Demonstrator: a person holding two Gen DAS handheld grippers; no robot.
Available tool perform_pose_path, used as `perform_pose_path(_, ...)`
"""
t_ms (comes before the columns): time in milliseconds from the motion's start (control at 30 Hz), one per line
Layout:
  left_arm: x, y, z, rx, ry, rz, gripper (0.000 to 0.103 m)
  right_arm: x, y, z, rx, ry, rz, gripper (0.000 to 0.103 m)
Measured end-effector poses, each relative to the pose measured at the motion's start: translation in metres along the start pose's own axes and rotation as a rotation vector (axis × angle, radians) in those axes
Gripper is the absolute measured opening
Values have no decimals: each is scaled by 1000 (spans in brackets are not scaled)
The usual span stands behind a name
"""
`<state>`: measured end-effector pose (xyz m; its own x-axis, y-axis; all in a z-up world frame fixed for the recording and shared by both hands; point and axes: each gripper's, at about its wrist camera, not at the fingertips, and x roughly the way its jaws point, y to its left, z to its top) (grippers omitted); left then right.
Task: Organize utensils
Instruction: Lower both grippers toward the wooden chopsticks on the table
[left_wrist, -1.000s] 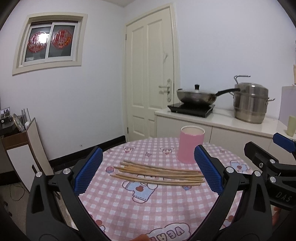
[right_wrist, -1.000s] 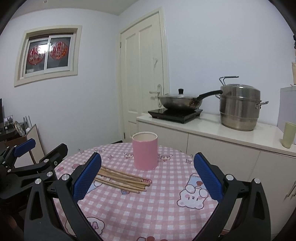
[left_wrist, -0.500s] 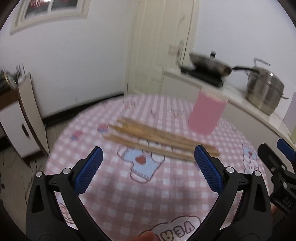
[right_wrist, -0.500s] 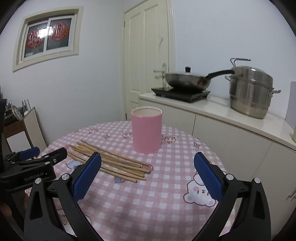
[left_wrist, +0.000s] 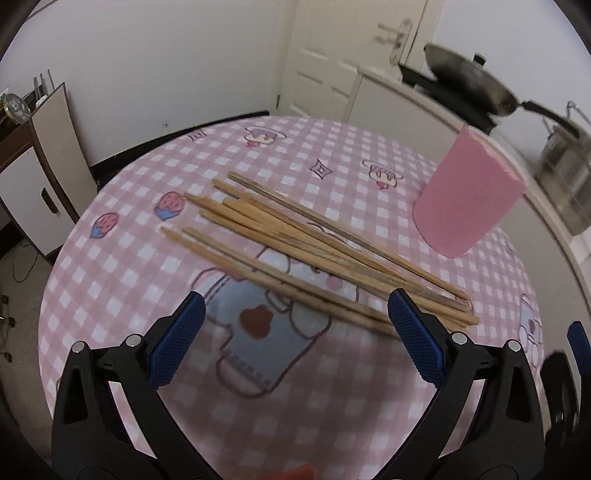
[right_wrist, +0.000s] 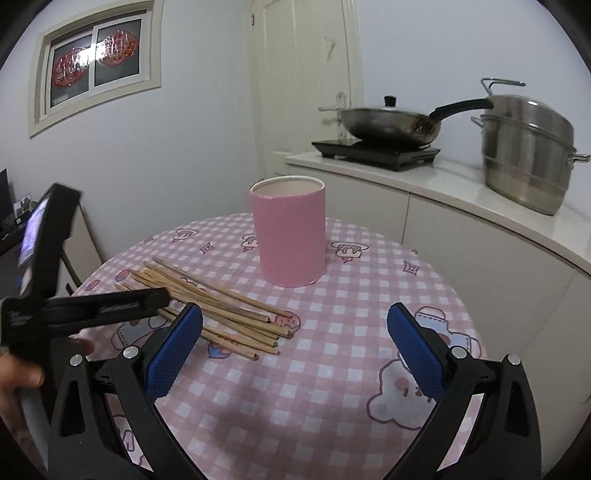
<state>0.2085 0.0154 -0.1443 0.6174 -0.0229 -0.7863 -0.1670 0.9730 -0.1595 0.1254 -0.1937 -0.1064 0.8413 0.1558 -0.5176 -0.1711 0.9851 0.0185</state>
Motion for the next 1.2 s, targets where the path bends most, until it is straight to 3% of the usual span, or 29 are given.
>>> perform_pose_path(233, 25, -8, 4, 61, 104, 73, 97, 13, -14, 4, 24, 32, 20, 96)
perform_pose_path(400, 31, -10, 10, 67, 98, 96, 97, 21, -15, 6, 27, 55, 36, 96)
perform_pose_path(467, 37, -17, 10, 131, 88, 127, 98, 22, -14, 6, 16, 57, 40, 96)
perform_pose_path(967, 13, 19, -6, 232, 143, 51, 98, 36, -4, 1, -31, 145, 72, 96)
perform_pose_path(1067, 8, 36, -8, 187, 154, 33, 98, 36, 1, -1, -34, 157, 84, 96)
perform_pose_path(1200, -5, 58, -9, 49, 132, -63, 98, 38, 12, -2, -59, 169, 88, 96)
